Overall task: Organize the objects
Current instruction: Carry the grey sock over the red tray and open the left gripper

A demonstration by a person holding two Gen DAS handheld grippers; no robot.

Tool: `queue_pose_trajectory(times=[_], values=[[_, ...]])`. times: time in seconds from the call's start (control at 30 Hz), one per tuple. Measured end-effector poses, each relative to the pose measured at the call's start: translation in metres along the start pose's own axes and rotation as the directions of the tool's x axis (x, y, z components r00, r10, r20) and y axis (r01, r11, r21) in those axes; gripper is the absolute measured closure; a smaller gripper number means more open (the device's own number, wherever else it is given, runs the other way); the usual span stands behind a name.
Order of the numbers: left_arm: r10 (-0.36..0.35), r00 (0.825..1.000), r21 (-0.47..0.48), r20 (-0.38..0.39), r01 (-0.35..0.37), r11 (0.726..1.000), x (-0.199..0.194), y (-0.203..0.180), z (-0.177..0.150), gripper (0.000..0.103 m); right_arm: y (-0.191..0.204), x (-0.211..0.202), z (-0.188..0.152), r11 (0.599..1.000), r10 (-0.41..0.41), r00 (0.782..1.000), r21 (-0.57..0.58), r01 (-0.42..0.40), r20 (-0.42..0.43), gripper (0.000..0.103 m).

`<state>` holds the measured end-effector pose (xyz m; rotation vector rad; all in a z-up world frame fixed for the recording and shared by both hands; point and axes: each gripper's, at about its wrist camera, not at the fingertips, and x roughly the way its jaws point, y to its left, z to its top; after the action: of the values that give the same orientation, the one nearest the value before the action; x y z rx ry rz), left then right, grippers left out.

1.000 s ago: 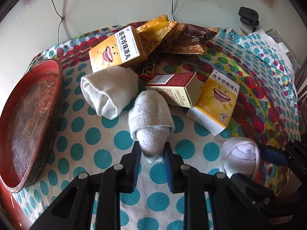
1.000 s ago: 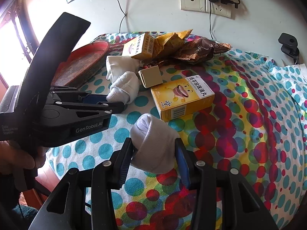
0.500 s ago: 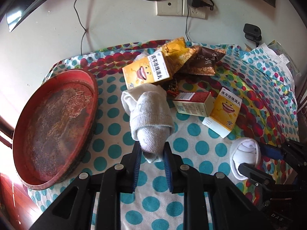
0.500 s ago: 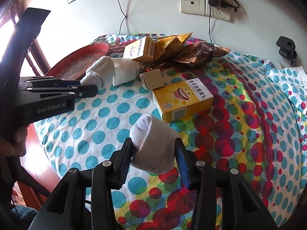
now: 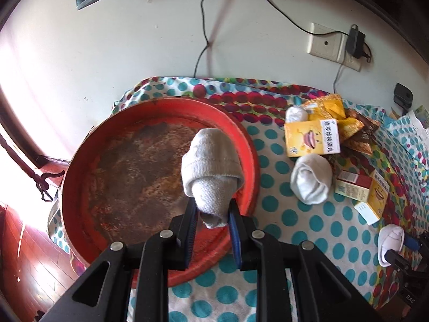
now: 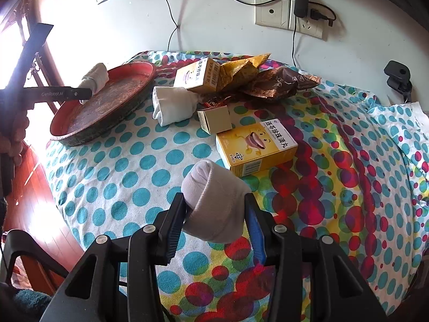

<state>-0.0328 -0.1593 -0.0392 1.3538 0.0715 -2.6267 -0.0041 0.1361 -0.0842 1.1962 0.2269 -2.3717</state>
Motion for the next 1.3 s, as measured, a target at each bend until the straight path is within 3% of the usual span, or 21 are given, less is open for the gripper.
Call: queue_pose_trajectory(times=[0.33,0.67,0.77,1.07,1.3], values=[[0.059,0.996,-0.077,-0.060,-0.064,0.995,0.045,0.068,0.019,0.081,0.006,0.001,0.006,1.000,-0.021,1.000,-0.021,0.021,-0.003,0.061],[0.073,0.992,-0.102,-0.100,-0.084,0.991,0.086,0.104,0.032,0.080,0.009,0.005,0.011,0.999,-0.033,0.999,-0.035,0.033,-0.014,0.061],[0.046,0.993,-0.106,-0.105,-0.057,0.993,0.093,0.111,0.039,0.079,0.009,0.009,0.012,0.999,-0.037,0.999,-0.035,0.036,-0.021,0.061],[0.056,0.993,-0.066,-0.101,-0.063,0.996,0.109,0.116,0.058,0.078,0.013,0.015,0.015,0.998,-0.043,0.999,-0.041,0.041,-0.031,0.061],[0.044,0.995,-0.064,-0.086,-0.050,0.997,0.100,0.111,0.050,0.076,0.020,0.022,0.017,0.998,-0.045,0.998,-0.042,0.043,-0.047,0.061]])
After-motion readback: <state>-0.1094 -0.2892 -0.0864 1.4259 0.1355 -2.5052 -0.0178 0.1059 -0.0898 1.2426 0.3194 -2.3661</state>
